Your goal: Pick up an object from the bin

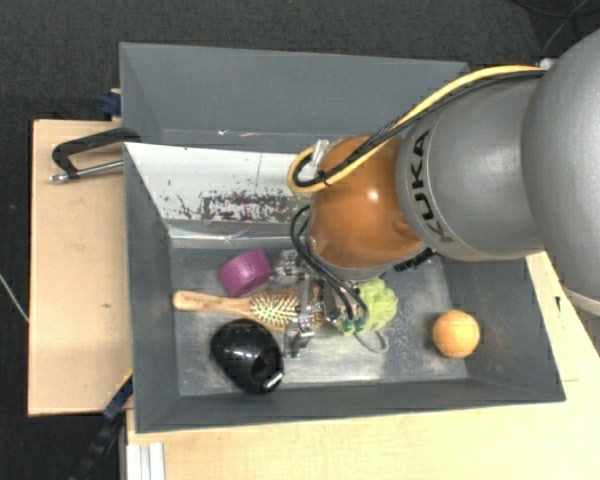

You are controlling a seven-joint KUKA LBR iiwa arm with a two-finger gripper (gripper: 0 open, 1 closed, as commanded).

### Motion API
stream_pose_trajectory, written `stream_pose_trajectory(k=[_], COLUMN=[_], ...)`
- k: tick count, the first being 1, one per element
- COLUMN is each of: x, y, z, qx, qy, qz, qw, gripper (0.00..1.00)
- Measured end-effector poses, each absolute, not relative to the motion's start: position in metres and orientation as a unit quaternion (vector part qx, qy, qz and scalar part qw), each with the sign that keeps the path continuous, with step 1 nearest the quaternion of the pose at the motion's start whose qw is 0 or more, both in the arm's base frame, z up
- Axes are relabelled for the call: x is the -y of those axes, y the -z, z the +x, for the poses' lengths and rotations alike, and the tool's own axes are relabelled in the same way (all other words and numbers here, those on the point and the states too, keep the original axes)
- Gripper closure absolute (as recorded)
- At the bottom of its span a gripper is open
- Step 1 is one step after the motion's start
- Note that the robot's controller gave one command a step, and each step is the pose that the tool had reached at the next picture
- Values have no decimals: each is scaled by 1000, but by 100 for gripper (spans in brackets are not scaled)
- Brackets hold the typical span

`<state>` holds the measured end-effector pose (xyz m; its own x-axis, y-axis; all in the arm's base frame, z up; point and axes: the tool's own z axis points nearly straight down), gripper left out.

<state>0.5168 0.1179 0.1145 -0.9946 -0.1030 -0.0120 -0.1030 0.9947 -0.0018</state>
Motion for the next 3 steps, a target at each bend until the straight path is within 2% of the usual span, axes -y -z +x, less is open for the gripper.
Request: stream_pose_trajectory(k=[1, 2, 3], x=[-128, -113, -113], y=[-84, -75, -75], z=[539, 524, 524], qx=[-1000, -1000, -1000], qy=[0, -4, -4], qz=[-15, -1, -1], qw=[6, 8, 8], gripper=[0, 100, 100])
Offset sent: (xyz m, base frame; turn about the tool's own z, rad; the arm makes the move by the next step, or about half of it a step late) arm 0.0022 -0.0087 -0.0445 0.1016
